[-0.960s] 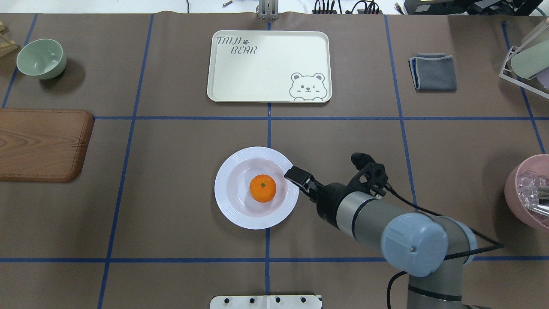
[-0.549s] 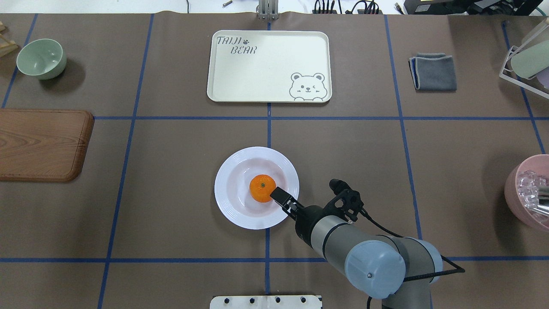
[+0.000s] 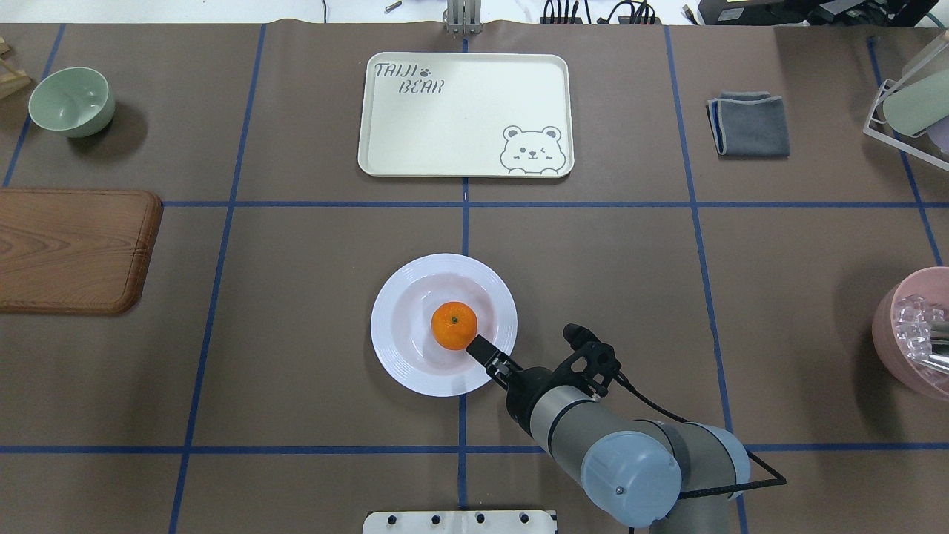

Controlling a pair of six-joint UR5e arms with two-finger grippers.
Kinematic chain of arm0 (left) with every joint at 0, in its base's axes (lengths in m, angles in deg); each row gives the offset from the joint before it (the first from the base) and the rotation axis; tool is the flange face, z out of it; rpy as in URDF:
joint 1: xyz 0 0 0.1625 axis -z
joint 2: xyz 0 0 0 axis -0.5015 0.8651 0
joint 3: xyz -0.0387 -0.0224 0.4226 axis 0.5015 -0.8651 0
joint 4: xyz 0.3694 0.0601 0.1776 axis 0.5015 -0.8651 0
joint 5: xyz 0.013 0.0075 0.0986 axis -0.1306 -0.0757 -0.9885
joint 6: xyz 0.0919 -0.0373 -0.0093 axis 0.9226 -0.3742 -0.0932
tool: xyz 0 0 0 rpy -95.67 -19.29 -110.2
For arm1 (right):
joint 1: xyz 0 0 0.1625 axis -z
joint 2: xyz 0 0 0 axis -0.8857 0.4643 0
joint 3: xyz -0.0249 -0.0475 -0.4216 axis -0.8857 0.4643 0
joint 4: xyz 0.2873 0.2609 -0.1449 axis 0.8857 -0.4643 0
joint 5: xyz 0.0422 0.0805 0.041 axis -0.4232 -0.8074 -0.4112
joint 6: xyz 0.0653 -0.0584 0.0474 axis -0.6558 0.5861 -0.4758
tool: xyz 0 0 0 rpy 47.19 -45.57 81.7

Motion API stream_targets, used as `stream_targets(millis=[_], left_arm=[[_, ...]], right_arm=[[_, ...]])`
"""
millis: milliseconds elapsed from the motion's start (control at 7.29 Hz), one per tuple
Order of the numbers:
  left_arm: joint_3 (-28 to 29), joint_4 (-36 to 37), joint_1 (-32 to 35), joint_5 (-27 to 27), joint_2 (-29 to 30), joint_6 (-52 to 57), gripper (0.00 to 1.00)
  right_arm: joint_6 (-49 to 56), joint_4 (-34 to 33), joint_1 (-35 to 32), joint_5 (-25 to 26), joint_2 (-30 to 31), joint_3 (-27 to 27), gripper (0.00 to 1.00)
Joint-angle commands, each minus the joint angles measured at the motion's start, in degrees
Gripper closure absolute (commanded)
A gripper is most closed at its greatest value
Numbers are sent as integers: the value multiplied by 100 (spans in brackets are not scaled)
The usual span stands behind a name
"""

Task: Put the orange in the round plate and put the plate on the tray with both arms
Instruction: 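Grip the white plate rim with the right gripper and lift it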

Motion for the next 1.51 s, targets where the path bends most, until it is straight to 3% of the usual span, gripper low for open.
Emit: stream_targets(millis=[0,137,411,686,960,1097,1371], left_arm=[[-13,-4,-1,0,-10,0,0],[-13,-4,-1,0,-10,0,0],[-13,-4,-1,0,-19,0,0],[-4,-4,-1,0,-19,9,0],[-13,-4,-1,0,-19,9,0],[-13,-4,-1,0,-19,9,0],[-22,-4,-1,0,-10,9,0]], right_arm=[[-196,10,3,166,-118,265,17],[-197,1,3,193,-240,328,19],[-310,10,3,202,-268,390,33],[-337,1,3,202,-277,390,56],[-329,10,12,193,-268,460,94],[-329,10,3,193,-268,460,100],[-329,184,-5,193,-268,443,100]])
